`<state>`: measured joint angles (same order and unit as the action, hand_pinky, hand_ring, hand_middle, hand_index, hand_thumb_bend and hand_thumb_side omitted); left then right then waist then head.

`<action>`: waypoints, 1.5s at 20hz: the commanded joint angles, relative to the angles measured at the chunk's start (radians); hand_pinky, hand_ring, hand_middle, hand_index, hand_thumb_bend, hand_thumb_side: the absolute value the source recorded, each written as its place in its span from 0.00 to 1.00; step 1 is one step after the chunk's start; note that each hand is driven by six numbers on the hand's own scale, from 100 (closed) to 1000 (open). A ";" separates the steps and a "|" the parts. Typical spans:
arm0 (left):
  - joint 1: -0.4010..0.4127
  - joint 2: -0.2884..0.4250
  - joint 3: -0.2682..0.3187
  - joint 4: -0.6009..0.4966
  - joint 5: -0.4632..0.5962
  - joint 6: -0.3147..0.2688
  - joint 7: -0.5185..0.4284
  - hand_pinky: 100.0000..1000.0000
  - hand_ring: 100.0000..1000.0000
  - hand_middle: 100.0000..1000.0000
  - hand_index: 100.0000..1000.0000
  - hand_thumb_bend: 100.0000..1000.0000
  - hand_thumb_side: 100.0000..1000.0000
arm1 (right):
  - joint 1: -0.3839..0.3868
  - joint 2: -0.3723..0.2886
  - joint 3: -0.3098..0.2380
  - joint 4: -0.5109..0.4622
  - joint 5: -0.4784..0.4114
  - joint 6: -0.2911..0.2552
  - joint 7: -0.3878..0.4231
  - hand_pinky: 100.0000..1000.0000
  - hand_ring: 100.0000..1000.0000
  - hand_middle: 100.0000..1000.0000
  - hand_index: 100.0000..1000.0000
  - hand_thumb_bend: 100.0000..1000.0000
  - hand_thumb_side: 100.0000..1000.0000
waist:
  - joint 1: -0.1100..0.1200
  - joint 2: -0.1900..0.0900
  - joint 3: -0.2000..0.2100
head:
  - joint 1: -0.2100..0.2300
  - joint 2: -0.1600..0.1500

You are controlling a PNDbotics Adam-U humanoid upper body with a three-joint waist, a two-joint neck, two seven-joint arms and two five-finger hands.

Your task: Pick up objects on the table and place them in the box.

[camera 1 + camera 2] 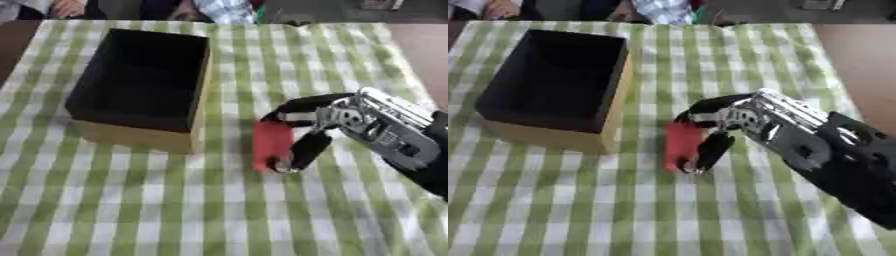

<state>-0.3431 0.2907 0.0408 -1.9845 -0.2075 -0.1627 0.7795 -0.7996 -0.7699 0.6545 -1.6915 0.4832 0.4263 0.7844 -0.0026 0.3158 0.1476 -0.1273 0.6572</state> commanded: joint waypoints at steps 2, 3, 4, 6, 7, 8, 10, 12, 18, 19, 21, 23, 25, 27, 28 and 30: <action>-0.009 0.012 0.002 -0.015 0.001 0.000 -0.002 0.59 0.71 0.65 0.59 0.00 0.77 | -0.014 -0.062 -0.044 -0.114 -0.038 0.056 -0.028 0.76 0.76 0.57 0.80 0.00 0.29 | -0.003 -0.008 -0.002 | -0.003 -0.004; -0.008 0.012 0.003 -0.015 0.000 0.000 -0.003 0.59 0.71 0.65 0.59 0.00 0.77 | -0.015 -0.076 -0.058 -0.147 -0.052 0.069 -0.030 0.76 0.76 0.57 0.80 0.00 0.29 | -0.003 -0.008 -0.003 | -0.004 -0.005; -0.008 0.012 0.003 -0.015 0.001 0.001 -0.003 0.59 0.71 0.65 0.59 0.00 0.77 | -0.014 -0.088 -0.069 -0.176 -0.063 0.082 -0.029 0.76 0.76 0.57 0.80 0.00 0.29 | -0.004 -0.008 -0.003 | -0.004 -0.005; -0.008 0.013 0.002 -0.015 0.000 0.001 -0.004 0.59 0.71 0.65 0.59 0.00 0.77 | -0.017 -0.114 -0.097 -0.225 -0.080 0.103 -0.025 0.77 0.77 0.59 0.81 0.00 0.30 | -0.004 -0.009 -0.005 | -0.004 -0.005; -0.008 0.013 0.002 -0.015 0.000 0.002 -0.005 0.59 0.71 0.65 0.59 0.00 0.77 | -0.019 -0.126 -0.110 -0.244 -0.086 0.113 -0.023 0.77 0.77 0.59 0.81 0.00 0.29 | -0.004 -0.009 -0.005 | -0.005 -0.006; -0.008 0.014 0.002 -0.015 0.000 0.002 -0.006 0.59 0.71 0.65 0.59 0.00 0.77 | -0.020 -0.136 -0.123 -0.261 -0.091 0.120 -0.021 0.77 0.77 0.60 0.81 0.00 0.45 | -0.004 -0.009 -0.005 | -0.006 -0.007; -0.008 0.013 0.003 -0.015 0.001 0.003 -0.007 0.59 0.71 0.65 0.59 0.00 0.77 | -0.024 -0.149 -0.152 -0.288 -0.100 0.131 -0.022 0.79 0.81 0.69 0.84 0.00 0.30 | -0.005 -0.009 -0.006 | -0.007 -0.008; -0.009 0.012 0.002 -0.015 0.002 0.003 -0.008 0.59 0.71 0.65 0.59 0.00 0.77 | -0.025 -0.154 -0.173 -0.298 -0.109 0.140 -0.020 0.79 0.82 0.72 0.84 0.00 0.25 | -0.006 -0.009 -0.006 | -0.008 -0.010; -0.010 0.013 0.002 -0.015 0.004 0.005 -0.012 0.59 0.71 0.65 0.59 0.00 0.77 | -0.070 -0.142 -0.203 -0.307 -0.146 0.174 -0.045 0.78 0.78 0.64 0.78 0.00 0.18 | -0.004 -0.008 -0.005 | -0.008 -0.013; -0.010 0.013 0.002 -0.015 0.004 0.005 -0.013 0.59 0.71 0.65 0.59 0.00 0.77 | -0.093 -0.135 -0.207 -0.308 -0.152 0.178 -0.054 0.78 0.78 0.62 0.78 0.00 0.28 | -0.004 -0.008 -0.005 | -0.010 -0.013; -0.011 0.013 0.001 -0.015 0.005 0.004 -0.013 0.59 0.71 0.65 0.59 0.00 0.77 | -0.146 -0.119 -0.206 -0.305 -0.161 0.185 -0.061 0.78 0.78 0.62 0.77 0.00 0.19 | -0.004 -0.008 -0.004 | -0.017 -0.013; -0.013 0.012 -0.001 -0.015 0.006 0.004 -0.014 0.59 0.71 0.65 0.59 0.00 0.77 | -0.209 -0.089 -0.194 -0.281 -0.162 0.188 -0.050 0.78 0.77 0.61 0.77 0.00 0.20 | -0.004 -0.008 -0.002 | -0.028 -0.014; -0.017 0.010 -0.003 -0.015 0.008 0.003 -0.016 0.59 0.71 0.65 0.59 0.00 0.77 | -0.275 -0.041 -0.178 -0.229 -0.152 0.187 -0.038 0.78 0.77 0.61 0.77 0.00 0.20 | -0.004 -0.006 0.002 | -0.045 -0.015; -0.021 0.010 -0.005 -0.015 0.009 0.001 -0.018 0.59 0.71 0.65 0.59 0.00 0.77 | -0.335 0.017 -0.160 -0.165 -0.137 0.174 -0.028 0.78 0.77 0.61 0.77 0.00 0.22 | -0.003 -0.004 0.007 | -0.060 -0.015; -0.024 0.009 -0.007 -0.015 0.011 0.000 -0.019 0.60 0.71 0.65 0.59 0.00 0.77 | -0.364 0.053 -0.151 -0.127 -0.127 0.166 -0.025 0.78 0.77 0.61 0.77 0.00 0.23 | -0.003 -0.003 0.011 | -0.069 -0.015; -0.032 0.005 -0.010 -0.015 0.013 -0.002 -0.021 0.60 0.71 0.65 0.59 0.00 0.77 | -0.413 0.129 -0.136 -0.036 -0.104 0.146 -0.021 0.78 0.77 0.61 0.77 0.00 0.25 | -0.003 0.001 0.019 | -0.085 -0.017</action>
<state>-0.3619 0.2896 0.0334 -1.9845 -0.1986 -0.1625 0.7620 -1.1894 -0.6702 0.5193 -1.7699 0.3611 0.5279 0.7051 -0.0026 0.3209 0.1679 -0.2015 0.6483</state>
